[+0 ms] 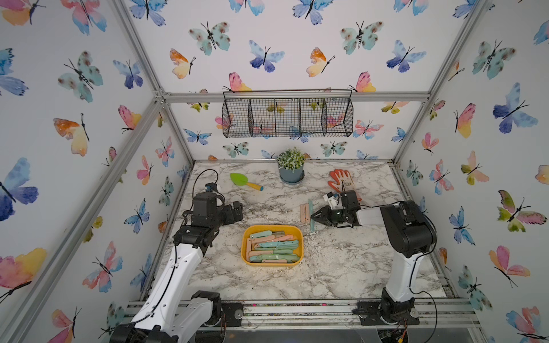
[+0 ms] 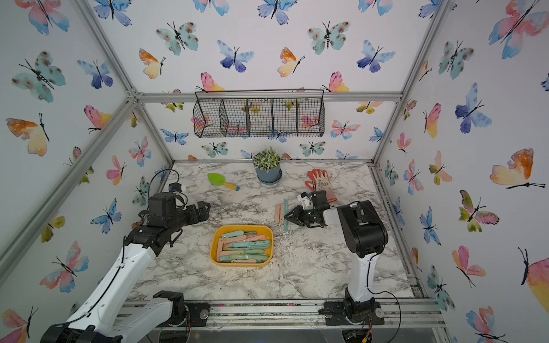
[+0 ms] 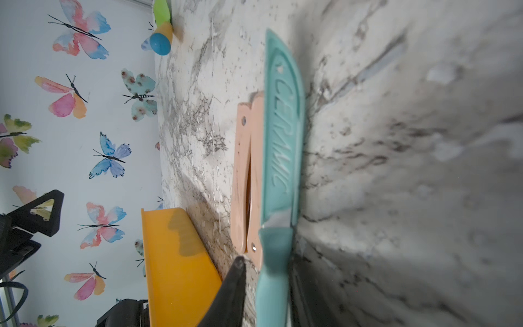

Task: Take the fruit knife out of the storage box
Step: Place the fruit knife at the center of the board.

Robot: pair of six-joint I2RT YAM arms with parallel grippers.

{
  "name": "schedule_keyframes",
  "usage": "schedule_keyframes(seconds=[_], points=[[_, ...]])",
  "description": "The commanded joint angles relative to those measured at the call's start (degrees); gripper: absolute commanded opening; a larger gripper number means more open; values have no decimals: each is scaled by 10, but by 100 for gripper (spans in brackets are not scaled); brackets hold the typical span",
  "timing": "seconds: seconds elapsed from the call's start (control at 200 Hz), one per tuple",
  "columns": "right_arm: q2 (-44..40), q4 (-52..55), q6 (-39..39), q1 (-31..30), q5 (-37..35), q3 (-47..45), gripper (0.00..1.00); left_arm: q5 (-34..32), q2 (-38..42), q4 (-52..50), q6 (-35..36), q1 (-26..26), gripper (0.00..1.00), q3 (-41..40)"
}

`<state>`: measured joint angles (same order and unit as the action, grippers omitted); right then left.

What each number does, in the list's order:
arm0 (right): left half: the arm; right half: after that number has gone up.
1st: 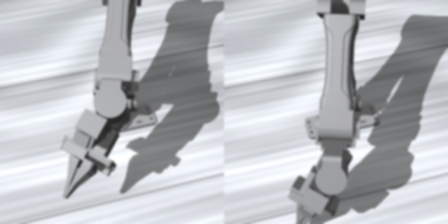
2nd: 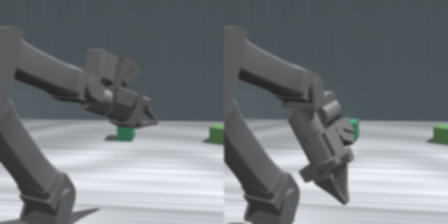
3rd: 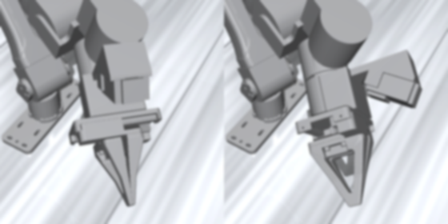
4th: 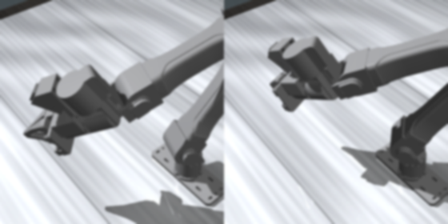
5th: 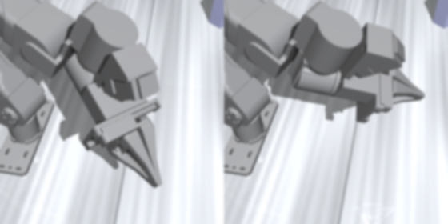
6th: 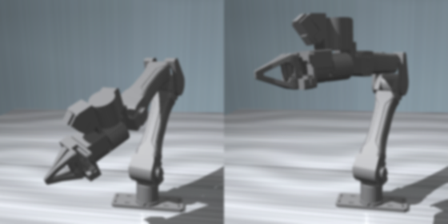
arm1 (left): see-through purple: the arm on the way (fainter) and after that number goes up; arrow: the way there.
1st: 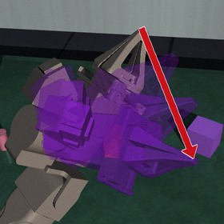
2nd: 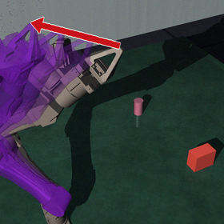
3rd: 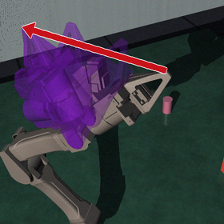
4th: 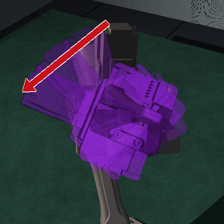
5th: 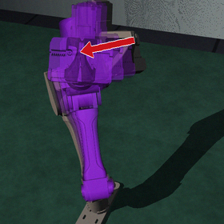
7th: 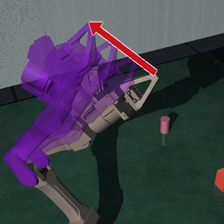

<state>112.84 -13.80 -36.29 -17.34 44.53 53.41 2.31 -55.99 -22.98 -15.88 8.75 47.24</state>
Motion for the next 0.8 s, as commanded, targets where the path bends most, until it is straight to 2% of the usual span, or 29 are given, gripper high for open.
schedule_keyframes(seconds=[0.0,0.38,0.651,0.796], points=[[-9,30,9,-1,-29,-9,32,-13,11,6,1,2,98,-2],[-41,61,34,-1,-58,0,32,-14,12,6,1,2,98,-2],[-148,133,158,-6,-126,34,35,-16,11,6,1,2,98,0],[-211,172,246,-43,-162,58,36,-19,14,6,1,2,98,0]])
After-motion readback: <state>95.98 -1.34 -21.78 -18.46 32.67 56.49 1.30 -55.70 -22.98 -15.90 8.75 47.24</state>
